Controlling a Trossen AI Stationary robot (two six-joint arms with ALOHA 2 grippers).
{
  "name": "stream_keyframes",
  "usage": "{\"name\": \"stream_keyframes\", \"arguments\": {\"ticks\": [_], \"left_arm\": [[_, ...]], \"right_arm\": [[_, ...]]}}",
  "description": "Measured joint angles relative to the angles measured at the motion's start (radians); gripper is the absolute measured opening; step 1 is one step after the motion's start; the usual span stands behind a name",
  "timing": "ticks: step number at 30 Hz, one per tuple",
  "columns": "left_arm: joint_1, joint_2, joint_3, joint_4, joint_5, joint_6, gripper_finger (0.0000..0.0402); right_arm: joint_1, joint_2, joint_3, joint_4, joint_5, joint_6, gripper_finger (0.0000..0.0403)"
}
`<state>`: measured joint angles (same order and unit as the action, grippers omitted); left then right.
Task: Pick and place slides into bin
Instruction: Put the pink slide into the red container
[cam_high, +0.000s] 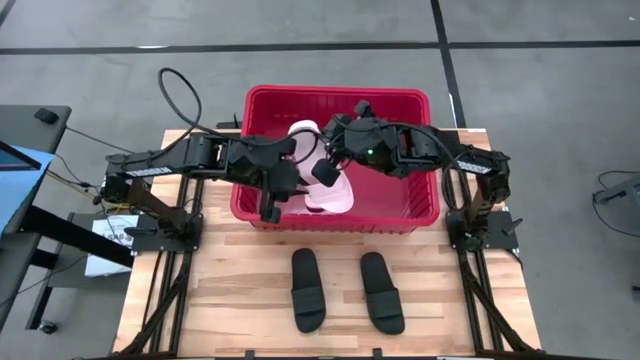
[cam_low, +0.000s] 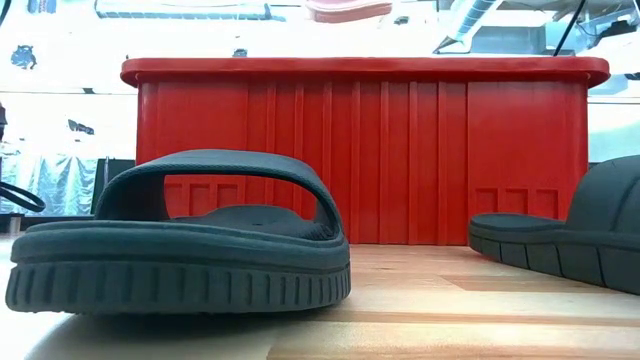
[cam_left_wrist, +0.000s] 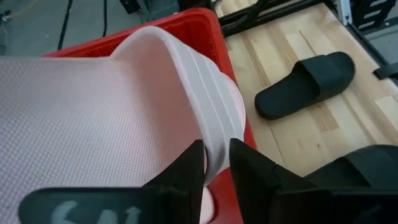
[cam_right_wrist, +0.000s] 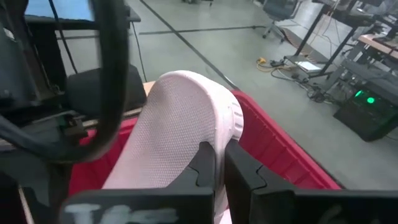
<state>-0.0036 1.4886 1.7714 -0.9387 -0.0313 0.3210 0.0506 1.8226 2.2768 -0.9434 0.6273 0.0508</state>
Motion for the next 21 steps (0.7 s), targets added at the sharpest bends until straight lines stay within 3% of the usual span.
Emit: {"name": "stream_keyframes", "arguments": {"ticks": [7,13,21], "left_arm": [[0.0,0.02,0.0,0.035,-0.015,0.015,0.0061],[-0.001,0.035,0.0,0.037,-0.091,0.012,0.0007],[-0.002,0.036,-0.002,0.028,-0.133,0.005,0.0002]], "right_arm": [[0.002,-0.01,0.0,-0.001,0.006,-0.002,0.0],[0.005,-0.01,0.0,0.0,0.009,-0.001,0.0004],[0.006,-0.01,0.002,0.007,0.0,-0.003,0.0053]]}}
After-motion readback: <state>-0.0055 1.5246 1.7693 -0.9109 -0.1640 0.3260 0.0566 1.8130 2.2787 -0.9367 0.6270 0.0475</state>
